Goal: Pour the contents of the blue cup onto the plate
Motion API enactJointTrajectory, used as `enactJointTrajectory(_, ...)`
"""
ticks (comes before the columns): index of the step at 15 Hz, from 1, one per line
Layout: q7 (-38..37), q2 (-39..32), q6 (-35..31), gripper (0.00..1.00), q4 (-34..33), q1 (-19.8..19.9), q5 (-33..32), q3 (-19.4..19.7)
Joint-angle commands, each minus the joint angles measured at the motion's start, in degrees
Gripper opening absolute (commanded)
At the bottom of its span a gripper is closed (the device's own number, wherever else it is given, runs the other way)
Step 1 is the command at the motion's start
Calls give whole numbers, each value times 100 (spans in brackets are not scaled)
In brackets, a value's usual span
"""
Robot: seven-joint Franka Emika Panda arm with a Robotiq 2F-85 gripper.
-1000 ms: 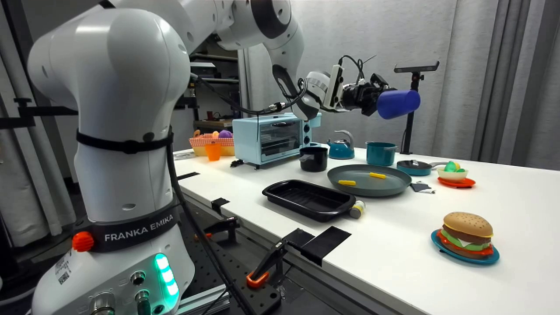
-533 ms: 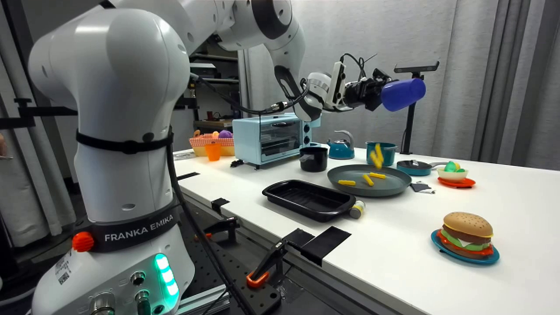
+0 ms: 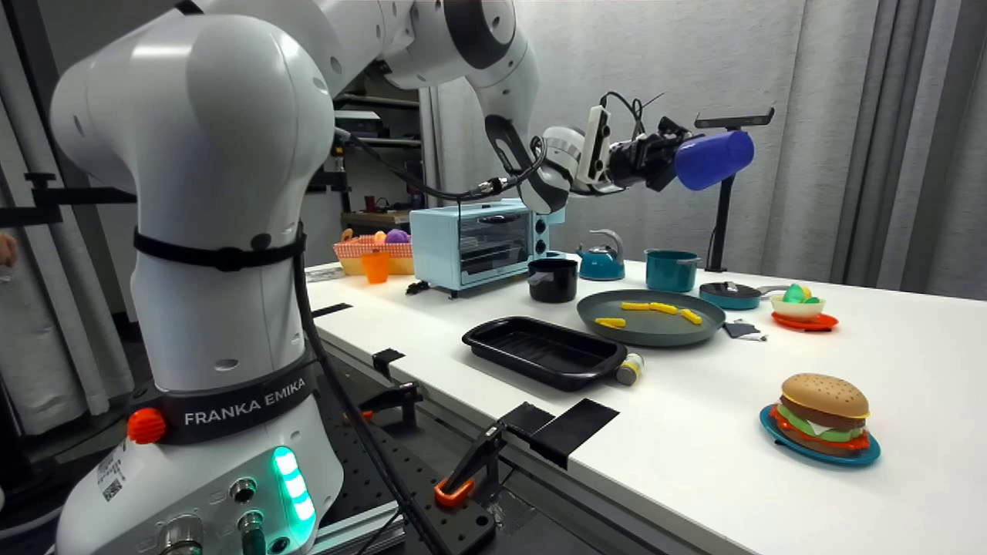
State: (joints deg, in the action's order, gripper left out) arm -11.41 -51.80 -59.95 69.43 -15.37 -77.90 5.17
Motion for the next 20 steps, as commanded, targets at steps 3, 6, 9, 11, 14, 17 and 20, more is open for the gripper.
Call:
enactJointTrajectory(3,-127,64,280,1,-296,244,285,-237)
enactJointTrajectory(6,-393,217,299,1,-397,362,739,-322)
enactJointTrajectory(9,-812,467,256,1,-461,453,1303,-380)
enactJointTrajectory(11,-1119,678,213,1,-453,488,1672,-384)
enactJointTrajectory(14,-1570,1146,79,1,-240,578,2272,-386)
enactJointTrajectory(17,-2035,1568,-47,1,-84,673,2947,-367)
enactJointTrajectory(20,-2465,1959,-202,1,69,774,3704,-340)
